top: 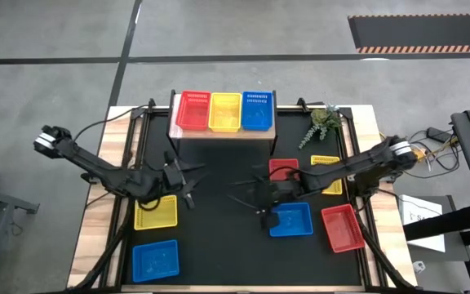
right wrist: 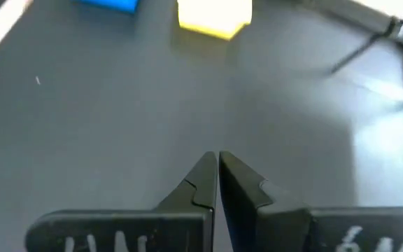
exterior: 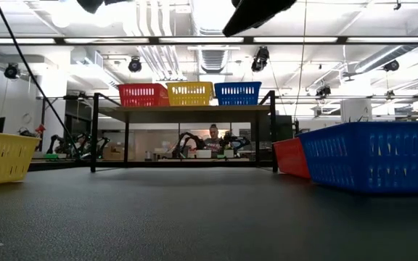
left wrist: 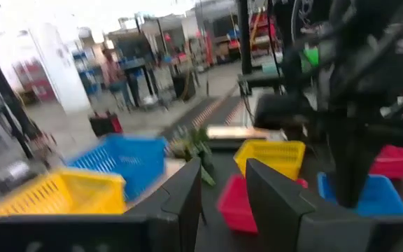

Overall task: Stack baskets on shelf by color
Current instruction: Stack the left yellow bin on top of the yellow bin on the shelf

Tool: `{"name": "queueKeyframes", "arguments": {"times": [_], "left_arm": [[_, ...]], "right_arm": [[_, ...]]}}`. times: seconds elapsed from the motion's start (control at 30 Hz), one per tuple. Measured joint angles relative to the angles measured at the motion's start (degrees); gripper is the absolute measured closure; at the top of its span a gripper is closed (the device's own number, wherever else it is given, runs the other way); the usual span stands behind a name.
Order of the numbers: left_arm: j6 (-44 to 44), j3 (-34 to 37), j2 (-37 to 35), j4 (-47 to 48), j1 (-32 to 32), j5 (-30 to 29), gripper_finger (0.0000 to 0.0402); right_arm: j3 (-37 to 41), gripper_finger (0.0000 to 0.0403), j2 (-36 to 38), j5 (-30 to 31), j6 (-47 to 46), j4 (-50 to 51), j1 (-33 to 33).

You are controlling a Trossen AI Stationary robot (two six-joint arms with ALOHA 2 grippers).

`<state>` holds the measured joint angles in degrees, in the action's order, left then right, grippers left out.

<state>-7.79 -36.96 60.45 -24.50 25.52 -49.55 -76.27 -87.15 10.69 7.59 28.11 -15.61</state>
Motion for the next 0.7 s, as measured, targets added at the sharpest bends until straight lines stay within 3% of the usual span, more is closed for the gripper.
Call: {"name": "queueKeyframes", "arguments": {"times": [0.3, 0.57, 0.7], "left_arm": [[20.72, 0.10, 7.05, 4.56, 0.04, 3.70, 0.0304], [38.49, -0.55, 10.86, 4.59, -0.02, 8.46, 0.0304], [48.72, -1.46, 12.41, 6.74, -0.04, 11.64, 0.0306]], "right_arm": [[25.18, 0.0394, 10.01, -0.17, 11.74, -37.79, 2.34], [38.83, 0.0394, 18.59, -0.47, 14.13, -54.40, 6.62], [42.12, 0.0394, 22.32, -0.63, 15.26, -56.38, 7.85]]}}
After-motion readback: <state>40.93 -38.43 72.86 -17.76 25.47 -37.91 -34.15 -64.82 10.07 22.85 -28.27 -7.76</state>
